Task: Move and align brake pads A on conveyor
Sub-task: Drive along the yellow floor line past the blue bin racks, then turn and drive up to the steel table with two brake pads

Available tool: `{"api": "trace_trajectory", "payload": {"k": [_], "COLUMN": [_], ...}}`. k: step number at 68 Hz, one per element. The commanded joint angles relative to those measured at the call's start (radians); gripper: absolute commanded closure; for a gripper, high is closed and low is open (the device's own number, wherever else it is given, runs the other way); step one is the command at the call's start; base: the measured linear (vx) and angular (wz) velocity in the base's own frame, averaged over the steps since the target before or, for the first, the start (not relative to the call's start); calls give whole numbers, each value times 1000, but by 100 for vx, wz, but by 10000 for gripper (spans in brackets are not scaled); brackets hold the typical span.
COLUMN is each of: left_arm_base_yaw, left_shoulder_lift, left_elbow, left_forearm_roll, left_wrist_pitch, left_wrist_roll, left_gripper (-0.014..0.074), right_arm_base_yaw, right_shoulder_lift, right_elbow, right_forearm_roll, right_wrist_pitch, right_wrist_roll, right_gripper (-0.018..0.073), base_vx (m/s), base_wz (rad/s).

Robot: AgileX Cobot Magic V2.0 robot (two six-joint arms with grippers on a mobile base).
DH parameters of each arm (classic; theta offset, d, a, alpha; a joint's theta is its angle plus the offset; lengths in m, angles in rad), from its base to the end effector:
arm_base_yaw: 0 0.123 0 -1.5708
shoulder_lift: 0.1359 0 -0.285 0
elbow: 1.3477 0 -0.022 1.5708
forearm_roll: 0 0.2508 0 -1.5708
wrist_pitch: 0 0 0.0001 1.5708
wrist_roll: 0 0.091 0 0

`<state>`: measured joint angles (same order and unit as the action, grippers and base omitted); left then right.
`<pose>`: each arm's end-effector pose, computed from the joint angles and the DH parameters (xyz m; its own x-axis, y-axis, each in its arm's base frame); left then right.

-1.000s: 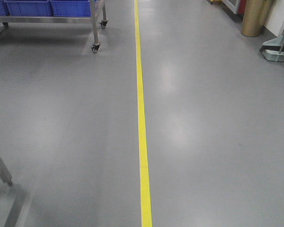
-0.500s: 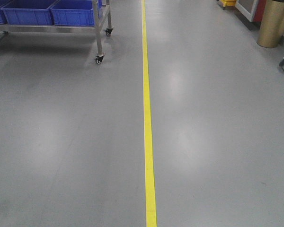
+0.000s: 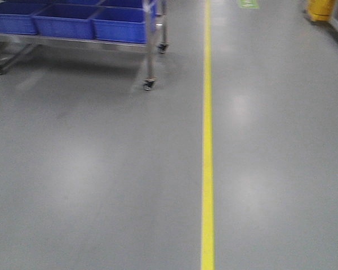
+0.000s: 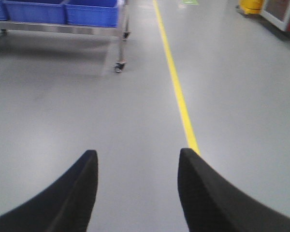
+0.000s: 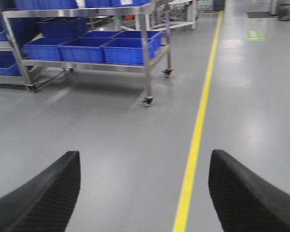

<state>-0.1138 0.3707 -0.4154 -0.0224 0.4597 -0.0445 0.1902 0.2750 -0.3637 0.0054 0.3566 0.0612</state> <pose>0.0820 -0.0103 0.2867 -0.3271 -0.0276 -0.9446 0.1020 0.9927 -0.0643 0.0700 0.0136 0.2859 -0.1887 0.0311 -0.9815 -0.1788 0.9817 0.0655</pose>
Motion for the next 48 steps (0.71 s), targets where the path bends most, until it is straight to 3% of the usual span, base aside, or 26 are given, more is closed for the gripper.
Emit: {"api": "trace_trajectory", "payload": {"k": [1, 16, 48], "left_arm_base_yaw": [-4, -4, -4], "left_shoulder_lift": [11, 11, 11], "left_elbow": [-25, -25, -25], "left_forearm_roll": [-7, -7, -7], "left_wrist_pitch": [-76, -76, -76], "left_wrist_roll": [1, 1, 1], "left_gripper": [242, 242, 242], "right_arm_base_yaw": [-1, -1, -1], "right_shoulder_lift": [11, 11, 11], "right_elbow": [-26, -26, -26], "right_forearm_roll": [-5, -5, -5], "right_wrist_pitch": [-74, -74, -74], "right_wrist_roll": [-7, -7, -7], "right_gripper": [36, 36, 36], "base_vx": [46, 43, 32], "base_wz": [49, 72, 103]}}
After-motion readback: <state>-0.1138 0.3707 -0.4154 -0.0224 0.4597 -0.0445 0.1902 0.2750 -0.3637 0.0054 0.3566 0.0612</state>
